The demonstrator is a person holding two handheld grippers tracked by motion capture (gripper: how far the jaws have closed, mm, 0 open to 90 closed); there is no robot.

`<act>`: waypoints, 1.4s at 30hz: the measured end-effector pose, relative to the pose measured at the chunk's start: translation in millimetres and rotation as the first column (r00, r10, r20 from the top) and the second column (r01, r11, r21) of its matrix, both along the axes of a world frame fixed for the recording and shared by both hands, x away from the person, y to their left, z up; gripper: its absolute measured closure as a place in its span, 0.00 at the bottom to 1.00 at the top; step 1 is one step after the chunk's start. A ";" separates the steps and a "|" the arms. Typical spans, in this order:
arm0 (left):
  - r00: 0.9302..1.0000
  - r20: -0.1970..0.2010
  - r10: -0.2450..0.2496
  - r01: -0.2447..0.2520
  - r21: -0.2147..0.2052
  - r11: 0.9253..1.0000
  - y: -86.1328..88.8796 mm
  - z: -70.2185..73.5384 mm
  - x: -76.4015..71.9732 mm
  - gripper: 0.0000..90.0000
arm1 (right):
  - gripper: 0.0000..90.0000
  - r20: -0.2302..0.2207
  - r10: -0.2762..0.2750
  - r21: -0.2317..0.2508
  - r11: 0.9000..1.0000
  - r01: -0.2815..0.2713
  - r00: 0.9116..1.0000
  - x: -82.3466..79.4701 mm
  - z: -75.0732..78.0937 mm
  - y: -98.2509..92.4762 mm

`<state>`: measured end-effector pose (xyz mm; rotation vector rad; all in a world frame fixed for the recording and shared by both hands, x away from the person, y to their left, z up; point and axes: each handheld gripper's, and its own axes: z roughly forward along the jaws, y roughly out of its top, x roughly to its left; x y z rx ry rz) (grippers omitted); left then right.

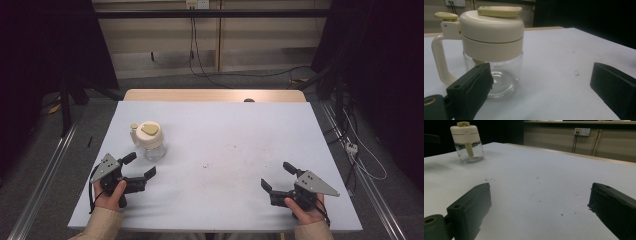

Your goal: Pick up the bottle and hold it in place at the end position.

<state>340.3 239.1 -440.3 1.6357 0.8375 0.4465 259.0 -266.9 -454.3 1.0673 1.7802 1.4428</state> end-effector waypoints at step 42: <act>0.991 0.023 0.129 -0.131 0.051 0.990 -13.8 7.3 30.1 0.03 | 0.06 0.022 -0.018 -0.022 1.000 0.019 1.000 -3.1 1.3 5.2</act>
